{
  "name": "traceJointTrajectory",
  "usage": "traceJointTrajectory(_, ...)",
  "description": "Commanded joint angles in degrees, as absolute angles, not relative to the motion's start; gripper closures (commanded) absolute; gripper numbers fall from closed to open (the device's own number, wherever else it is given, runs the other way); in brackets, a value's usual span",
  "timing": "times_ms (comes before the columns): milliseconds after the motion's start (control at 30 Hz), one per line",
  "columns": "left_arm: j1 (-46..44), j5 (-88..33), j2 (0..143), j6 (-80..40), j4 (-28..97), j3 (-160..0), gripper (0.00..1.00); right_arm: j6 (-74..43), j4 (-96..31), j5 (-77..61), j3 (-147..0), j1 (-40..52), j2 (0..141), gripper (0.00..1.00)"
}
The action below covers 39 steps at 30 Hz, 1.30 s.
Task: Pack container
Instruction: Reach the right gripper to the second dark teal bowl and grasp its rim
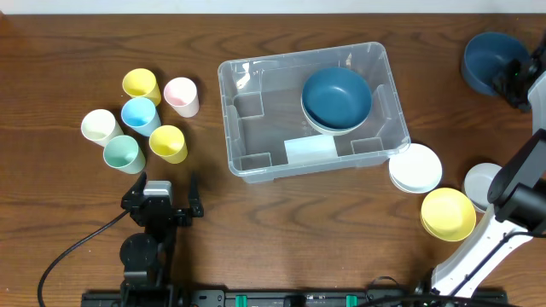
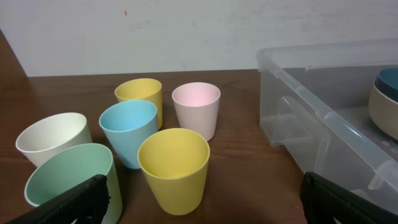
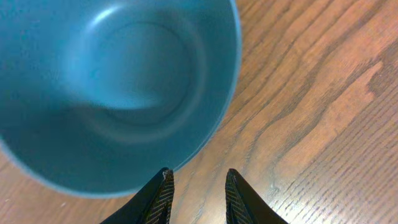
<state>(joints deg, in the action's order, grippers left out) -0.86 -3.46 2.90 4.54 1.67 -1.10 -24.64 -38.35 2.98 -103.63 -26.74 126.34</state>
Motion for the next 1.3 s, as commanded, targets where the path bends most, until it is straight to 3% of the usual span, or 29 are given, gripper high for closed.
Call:
traceJointTrajectory(0,-0.9,-3.5,2.9,4.7,3.8,-0.3,0.02,-25.7,-38.0,3.2,-104.0,-28.0,128.2,0.71)
traceJointTrajectory(1267,-0.9,-3.6,2.9,4.7,3.8,-0.3,0.02,-18.3,-33.6,-16.0,-104.0,-28.5,126.2,0.71)
